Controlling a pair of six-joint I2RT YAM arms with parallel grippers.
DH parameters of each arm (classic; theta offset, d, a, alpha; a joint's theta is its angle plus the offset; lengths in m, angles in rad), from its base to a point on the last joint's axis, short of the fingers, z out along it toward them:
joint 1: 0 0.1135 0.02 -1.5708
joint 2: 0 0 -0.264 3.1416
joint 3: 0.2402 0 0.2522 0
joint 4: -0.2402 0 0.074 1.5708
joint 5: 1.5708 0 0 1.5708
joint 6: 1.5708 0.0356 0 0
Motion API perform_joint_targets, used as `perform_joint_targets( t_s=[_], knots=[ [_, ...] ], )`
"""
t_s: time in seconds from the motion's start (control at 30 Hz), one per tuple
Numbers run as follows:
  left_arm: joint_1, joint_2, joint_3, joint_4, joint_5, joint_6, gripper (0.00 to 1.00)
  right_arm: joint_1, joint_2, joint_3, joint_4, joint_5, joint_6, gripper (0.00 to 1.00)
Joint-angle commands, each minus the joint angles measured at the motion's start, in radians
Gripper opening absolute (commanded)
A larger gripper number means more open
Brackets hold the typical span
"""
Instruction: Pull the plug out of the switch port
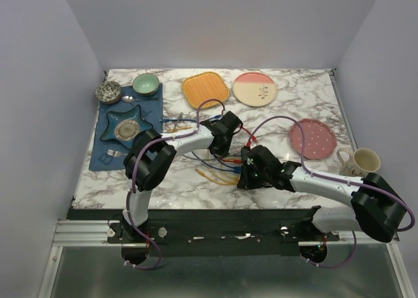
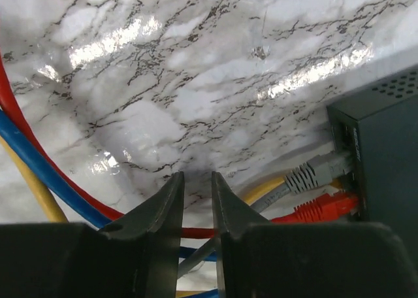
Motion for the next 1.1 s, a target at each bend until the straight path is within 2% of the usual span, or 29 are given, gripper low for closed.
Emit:
perform_joint_targets(
  t_s=[0.0, 0.17, 0.43, 0.63, 0.9, 0.97, 1.07],
  knots=[
    [-0.004, -0.058, -0.072, -0.001, 0.102, -0.025, 0.23, -0.057, 0.001, -0.007, -0.021, 0.119, 0.014, 0.28],
    [-0.004, -0.109, -0.141, 0.031, 0.113, -0.057, 0.22, -0.172, 0.038, 0.028, -0.021, 0.118, -0.019, 0.28],
    [-0.004, -0.124, -0.140, 0.053, 0.174, -0.080, 0.22, -0.336, 0.101, 0.149, -0.022, 0.083, -0.047, 0.30],
    [-0.004, -0.133, -0.148, 0.106, 0.234, -0.124, 0.22, -0.387, 0.190, 0.263, -0.022, 0.092, -0.012, 0.31],
    [-0.014, -0.104, -0.116, 0.175, 0.289, -0.196, 0.22, -0.422, 0.389, 0.477, -0.061, 0.084, 0.006, 0.30],
    [-0.014, -0.101, -0.105, 0.174, 0.253, -0.207, 0.22, -0.422, 0.362, 0.484, -0.067, 0.093, 0.007, 0.30],
    [-0.002, -0.126, -0.112, 0.169, 0.174, -0.226, 0.24, -0.420, 0.215, 0.412, -0.056, 0.119, 0.000, 0.31]
  ],
)
